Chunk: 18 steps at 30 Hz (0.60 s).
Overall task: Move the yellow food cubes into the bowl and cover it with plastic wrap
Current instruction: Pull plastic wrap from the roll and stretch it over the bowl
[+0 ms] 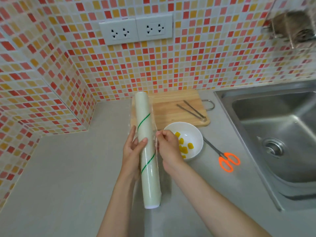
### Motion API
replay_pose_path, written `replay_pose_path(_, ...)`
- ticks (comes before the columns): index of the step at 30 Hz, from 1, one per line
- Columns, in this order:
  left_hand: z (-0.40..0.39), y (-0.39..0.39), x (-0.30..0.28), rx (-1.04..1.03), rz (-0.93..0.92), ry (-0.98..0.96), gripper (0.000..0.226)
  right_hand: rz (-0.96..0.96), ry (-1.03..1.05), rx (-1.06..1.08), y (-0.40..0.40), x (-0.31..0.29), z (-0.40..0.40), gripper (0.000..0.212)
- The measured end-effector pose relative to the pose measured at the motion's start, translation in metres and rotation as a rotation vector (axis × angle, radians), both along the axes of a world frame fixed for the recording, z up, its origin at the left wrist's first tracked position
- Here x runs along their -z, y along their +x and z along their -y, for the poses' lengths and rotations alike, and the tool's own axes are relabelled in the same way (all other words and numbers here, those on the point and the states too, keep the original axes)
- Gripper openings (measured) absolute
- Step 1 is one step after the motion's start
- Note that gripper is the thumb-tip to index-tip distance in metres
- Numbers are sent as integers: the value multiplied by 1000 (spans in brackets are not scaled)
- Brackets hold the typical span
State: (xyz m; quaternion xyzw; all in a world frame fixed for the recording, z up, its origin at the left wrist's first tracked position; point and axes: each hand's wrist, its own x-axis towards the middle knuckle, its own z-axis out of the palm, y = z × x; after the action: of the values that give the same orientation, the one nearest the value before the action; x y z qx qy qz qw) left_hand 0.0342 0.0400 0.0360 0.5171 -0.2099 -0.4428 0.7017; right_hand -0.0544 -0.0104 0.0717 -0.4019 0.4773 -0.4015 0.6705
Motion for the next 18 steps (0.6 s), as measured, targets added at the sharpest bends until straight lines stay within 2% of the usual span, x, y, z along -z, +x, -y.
replay_pose_path(4, 17, -4, -18, 70, -65, -61, 60, 131, -42, -49, -12, -19, 12, 23)
replay_pose_path(7, 25, -8, -28, 79, -98, -29, 76, 231, -23, -46, -20, -29, 21, 24)
replay_pose_path(10, 30, -14, -33, 90, -121, 70, 86, 240, 15, -8, -30, -32, 27, 23)
replay_pose_path(15, 36, -28, -42, 216, -175, 87, 49, 163, 38, 3, -46, -28, 38, 22)
replay_pose_path(18, 40, -32, -42, 268, -254, 72, 46, 127, 14, 5, -56, -29, 45, 24)
